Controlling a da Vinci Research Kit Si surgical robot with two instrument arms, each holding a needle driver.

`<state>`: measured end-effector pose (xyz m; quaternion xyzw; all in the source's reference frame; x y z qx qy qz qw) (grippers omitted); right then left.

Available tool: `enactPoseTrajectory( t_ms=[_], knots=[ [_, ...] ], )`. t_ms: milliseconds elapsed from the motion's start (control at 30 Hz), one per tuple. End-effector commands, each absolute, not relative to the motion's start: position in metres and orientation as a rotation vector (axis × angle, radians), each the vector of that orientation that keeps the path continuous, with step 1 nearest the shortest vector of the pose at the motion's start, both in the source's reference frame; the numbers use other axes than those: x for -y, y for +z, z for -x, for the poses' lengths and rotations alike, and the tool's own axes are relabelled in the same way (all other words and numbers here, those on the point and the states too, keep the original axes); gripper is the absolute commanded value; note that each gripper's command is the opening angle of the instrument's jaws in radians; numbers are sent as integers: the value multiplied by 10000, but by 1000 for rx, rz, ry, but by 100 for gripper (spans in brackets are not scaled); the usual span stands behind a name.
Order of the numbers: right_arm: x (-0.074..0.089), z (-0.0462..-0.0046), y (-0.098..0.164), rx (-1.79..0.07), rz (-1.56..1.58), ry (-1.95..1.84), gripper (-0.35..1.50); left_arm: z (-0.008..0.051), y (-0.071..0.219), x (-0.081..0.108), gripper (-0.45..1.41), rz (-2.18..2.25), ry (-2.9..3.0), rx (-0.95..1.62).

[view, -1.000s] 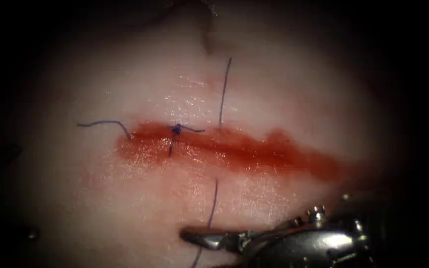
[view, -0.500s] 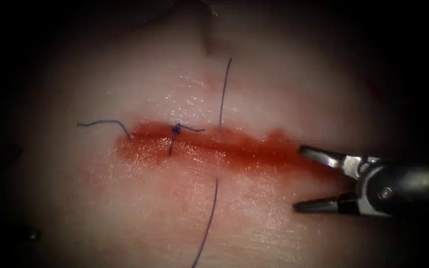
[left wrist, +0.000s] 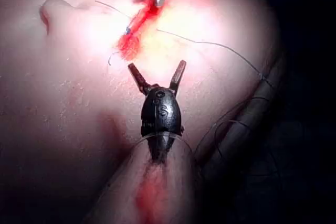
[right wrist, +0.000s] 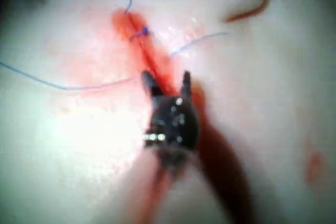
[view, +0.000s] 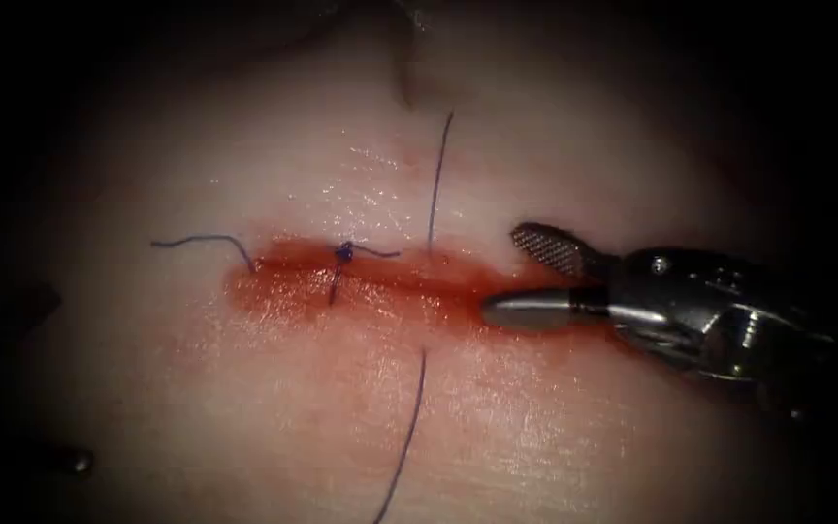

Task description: Wound Closure

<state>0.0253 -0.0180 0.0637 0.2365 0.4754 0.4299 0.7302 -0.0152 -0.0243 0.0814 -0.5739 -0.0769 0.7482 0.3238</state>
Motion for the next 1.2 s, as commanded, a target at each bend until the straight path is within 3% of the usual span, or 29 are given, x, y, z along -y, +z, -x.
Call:
enactPoseTrajectory(
  t_ms=[33,1000,1067,1200],
  knots=[
    [187,-262,646,-1060,-532,964,91,160,819,253,89,1504,1964,210],
    [166,-314,692,-1108,-653,1087,89,169,823,258,89,1508,1981,229],
    [166,-318,691,-1115,-661,1079,88,169,824,259,88,1508,1982,229],
    [167,-321,691,-1116,-675,1063,66,169,825,259,88,1495,1994,236]
  ],
)
